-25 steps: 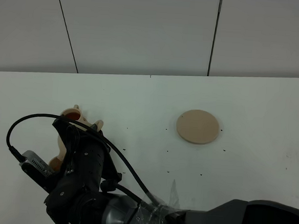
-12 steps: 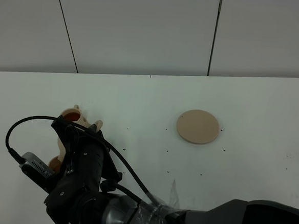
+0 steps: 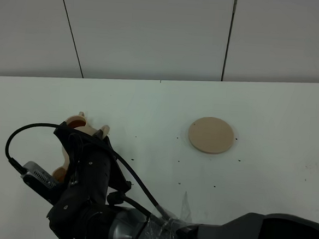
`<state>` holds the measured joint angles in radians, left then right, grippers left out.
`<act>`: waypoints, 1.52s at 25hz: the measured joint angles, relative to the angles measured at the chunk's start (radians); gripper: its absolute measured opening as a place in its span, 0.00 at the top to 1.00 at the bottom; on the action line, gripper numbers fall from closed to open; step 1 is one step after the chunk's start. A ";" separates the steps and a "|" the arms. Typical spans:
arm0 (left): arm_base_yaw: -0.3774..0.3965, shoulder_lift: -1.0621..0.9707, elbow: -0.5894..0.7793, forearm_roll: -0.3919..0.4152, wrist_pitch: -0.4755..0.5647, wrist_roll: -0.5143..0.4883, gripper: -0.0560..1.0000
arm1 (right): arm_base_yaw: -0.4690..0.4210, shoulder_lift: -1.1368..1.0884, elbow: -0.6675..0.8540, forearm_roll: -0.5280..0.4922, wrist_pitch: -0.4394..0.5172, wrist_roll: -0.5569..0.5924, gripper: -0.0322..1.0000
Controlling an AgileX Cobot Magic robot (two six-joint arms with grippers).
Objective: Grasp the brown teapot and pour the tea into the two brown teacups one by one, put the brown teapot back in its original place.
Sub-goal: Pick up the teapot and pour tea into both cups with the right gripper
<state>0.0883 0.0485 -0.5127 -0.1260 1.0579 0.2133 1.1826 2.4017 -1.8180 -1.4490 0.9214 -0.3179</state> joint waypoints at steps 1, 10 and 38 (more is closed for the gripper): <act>0.000 0.000 0.000 0.000 0.000 0.000 0.58 | 0.000 0.000 0.000 -0.007 0.000 0.000 0.88; 0.000 0.000 0.000 0.000 0.000 0.000 0.58 | 0.000 0.000 0.000 -0.020 0.002 -0.001 0.88; 0.000 0.000 0.000 0.000 0.000 0.000 0.58 | 0.001 0.000 0.000 -0.044 0.002 -0.002 0.88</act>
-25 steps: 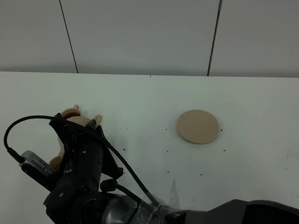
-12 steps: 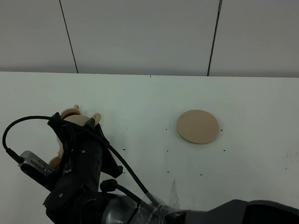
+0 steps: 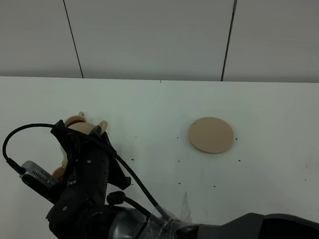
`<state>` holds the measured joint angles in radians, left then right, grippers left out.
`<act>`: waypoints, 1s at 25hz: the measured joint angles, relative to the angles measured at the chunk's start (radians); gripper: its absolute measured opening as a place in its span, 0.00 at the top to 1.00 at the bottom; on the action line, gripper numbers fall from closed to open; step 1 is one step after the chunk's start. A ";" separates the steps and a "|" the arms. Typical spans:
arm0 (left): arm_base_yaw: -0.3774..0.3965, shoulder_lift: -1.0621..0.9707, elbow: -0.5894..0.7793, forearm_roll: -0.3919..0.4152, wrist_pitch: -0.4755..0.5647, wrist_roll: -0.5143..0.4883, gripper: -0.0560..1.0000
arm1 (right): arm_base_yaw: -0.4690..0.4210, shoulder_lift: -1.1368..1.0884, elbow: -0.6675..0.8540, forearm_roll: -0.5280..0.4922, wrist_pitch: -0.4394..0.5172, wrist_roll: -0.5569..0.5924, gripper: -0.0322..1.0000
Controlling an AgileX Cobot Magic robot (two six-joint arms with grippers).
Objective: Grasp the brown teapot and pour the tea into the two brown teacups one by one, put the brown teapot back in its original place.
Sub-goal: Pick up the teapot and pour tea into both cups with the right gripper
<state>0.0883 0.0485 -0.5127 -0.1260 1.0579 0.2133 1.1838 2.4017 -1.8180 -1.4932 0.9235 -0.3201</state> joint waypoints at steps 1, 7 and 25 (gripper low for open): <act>0.000 0.000 0.000 0.000 0.000 0.000 0.58 | 0.001 0.000 0.000 0.000 0.000 0.000 0.88; 0.000 0.000 0.000 0.000 0.000 0.000 0.58 | 0.002 0.000 0.000 0.000 0.000 -0.001 0.88; 0.000 0.000 0.000 0.000 0.000 0.000 0.58 | 0.009 0.000 0.000 -0.027 0.000 -0.056 0.88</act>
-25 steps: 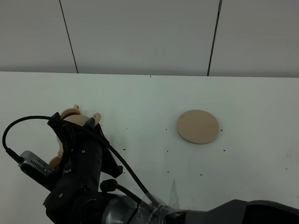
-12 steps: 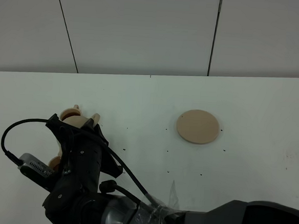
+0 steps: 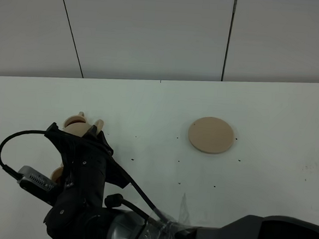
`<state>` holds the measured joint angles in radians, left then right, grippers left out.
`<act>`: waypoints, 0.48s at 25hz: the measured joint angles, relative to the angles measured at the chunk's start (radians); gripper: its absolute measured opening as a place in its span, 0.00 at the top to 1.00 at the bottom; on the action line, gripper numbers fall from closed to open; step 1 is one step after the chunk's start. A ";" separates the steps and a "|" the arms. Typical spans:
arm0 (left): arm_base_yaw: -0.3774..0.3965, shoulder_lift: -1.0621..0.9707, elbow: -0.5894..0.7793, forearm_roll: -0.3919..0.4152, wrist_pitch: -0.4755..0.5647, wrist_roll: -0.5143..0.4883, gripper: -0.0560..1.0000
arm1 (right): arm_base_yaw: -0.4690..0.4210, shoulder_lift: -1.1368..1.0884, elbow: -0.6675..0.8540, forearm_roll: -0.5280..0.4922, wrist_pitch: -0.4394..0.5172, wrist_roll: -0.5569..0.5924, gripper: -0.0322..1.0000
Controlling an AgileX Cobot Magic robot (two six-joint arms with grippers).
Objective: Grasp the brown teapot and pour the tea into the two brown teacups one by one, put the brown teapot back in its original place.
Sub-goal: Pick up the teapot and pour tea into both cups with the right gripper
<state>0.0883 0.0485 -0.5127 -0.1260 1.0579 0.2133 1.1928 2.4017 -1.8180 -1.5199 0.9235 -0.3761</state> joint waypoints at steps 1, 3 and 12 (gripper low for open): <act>0.000 0.000 0.000 0.000 0.000 0.000 0.58 | 0.002 0.000 0.000 -0.002 0.000 0.000 0.88; 0.000 0.000 0.000 0.000 0.000 0.000 0.58 | 0.002 0.000 0.000 -0.002 0.000 0.000 0.88; 0.000 0.000 0.000 0.000 0.000 0.000 0.58 | 0.002 0.000 0.000 -0.002 0.000 -0.009 0.88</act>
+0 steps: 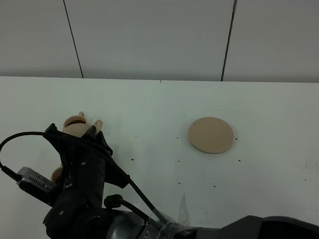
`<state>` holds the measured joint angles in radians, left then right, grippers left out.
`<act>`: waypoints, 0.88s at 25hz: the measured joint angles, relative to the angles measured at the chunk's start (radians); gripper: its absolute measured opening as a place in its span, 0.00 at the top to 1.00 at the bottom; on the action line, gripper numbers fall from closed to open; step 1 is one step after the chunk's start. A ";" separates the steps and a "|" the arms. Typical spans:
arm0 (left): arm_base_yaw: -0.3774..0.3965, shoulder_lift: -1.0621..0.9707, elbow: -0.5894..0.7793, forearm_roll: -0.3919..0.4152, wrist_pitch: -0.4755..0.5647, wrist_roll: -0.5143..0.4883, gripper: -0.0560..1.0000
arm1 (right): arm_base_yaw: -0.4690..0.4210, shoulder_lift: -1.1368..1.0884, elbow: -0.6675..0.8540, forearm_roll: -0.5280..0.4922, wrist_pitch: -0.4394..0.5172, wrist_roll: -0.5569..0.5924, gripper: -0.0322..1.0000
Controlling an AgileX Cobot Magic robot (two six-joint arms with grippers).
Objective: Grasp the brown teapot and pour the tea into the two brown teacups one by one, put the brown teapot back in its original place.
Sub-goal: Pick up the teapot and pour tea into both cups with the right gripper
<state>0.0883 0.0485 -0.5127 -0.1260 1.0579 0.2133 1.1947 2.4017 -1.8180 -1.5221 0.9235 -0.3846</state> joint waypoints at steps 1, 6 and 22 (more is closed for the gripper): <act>0.000 0.000 0.000 0.000 0.000 0.000 0.58 | 0.000 0.000 0.000 0.000 0.000 -0.003 0.88; 0.000 0.000 0.000 0.000 0.000 0.000 0.58 | 0.001 0.000 0.000 0.000 0.000 -0.006 0.88; 0.000 0.000 0.000 0.000 0.000 0.000 0.58 | 0.001 0.000 0.000 -0.001 0.000 -0.007 0.88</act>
<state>0.0883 0.0485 -0.5127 -0.1260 1.0579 0.2133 1.1955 2.4017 -1.8180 -1.5230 0.9235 -0.3920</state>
